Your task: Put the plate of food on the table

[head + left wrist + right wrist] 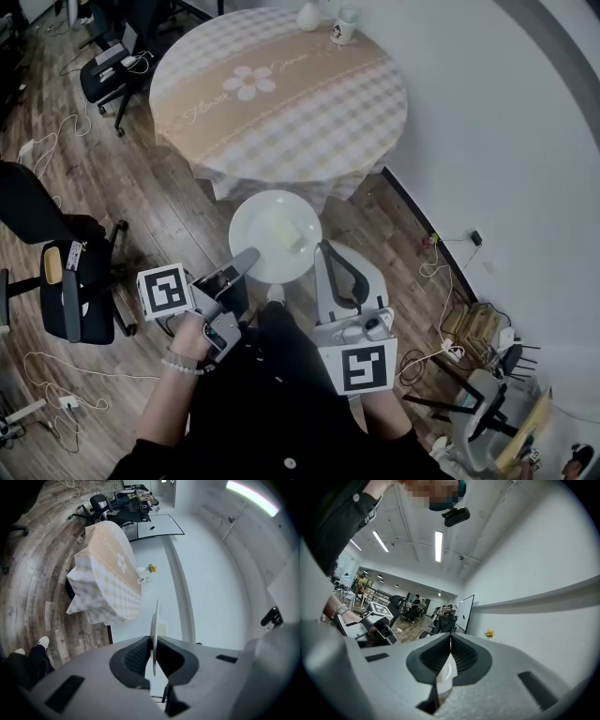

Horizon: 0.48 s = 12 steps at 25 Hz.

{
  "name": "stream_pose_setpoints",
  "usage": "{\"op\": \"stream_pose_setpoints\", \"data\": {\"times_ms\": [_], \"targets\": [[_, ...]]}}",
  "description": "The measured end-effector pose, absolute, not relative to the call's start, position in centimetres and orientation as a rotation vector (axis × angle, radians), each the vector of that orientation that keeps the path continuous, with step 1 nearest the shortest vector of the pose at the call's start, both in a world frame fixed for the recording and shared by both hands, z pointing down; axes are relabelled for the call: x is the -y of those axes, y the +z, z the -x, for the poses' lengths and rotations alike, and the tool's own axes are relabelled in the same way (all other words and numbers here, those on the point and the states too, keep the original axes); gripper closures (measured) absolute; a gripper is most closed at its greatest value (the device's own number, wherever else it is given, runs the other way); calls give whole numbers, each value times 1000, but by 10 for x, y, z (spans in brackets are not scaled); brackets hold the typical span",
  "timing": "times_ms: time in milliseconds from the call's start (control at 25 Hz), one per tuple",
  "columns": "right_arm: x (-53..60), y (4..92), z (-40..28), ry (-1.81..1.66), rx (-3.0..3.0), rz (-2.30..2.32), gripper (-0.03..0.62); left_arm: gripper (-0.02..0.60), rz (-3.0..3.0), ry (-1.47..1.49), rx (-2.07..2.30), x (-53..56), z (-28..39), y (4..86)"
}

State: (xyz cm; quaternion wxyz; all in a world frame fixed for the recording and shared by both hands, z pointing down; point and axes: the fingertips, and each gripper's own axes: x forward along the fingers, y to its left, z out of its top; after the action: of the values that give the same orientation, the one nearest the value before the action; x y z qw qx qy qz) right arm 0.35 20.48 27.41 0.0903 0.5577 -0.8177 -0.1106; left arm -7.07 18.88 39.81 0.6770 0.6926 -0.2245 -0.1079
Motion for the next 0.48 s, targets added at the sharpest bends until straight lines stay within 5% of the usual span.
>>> {"op": "stream_pose_setpoints", "data": {"times_ms": [480], "targets": [[-161,270,-34,-348,2502,-1593,594,565,-1556,-299,545,-150,38,393]]}}
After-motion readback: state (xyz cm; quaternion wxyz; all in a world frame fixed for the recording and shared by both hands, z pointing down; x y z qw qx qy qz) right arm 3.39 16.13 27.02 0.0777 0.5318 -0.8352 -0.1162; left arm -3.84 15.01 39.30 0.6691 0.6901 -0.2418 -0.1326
